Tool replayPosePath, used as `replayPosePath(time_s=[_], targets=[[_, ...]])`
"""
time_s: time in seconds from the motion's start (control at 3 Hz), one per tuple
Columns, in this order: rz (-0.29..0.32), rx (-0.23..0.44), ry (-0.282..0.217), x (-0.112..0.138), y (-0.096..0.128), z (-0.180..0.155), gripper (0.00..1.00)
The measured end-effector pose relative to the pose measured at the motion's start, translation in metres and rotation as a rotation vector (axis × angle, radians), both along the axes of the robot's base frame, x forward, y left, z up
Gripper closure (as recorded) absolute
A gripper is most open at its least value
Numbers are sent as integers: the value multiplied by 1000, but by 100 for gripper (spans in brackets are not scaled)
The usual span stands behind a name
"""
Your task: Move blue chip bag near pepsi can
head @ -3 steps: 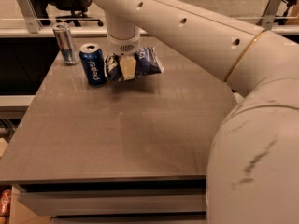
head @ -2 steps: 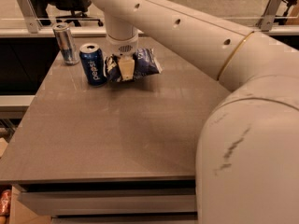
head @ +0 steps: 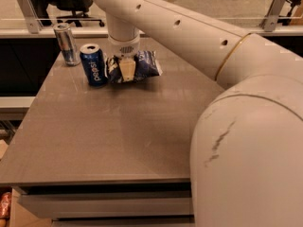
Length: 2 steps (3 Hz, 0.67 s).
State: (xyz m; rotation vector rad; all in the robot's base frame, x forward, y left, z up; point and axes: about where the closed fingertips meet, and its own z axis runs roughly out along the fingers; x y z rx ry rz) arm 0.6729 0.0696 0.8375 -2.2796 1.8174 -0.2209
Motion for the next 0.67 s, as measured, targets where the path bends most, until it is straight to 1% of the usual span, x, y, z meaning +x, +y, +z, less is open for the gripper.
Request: replayPosePath(time_s=[0.33,0.67], targets=[[1,6,6,0,1,-1,13],[9,13,14,-1,2,0,0]])
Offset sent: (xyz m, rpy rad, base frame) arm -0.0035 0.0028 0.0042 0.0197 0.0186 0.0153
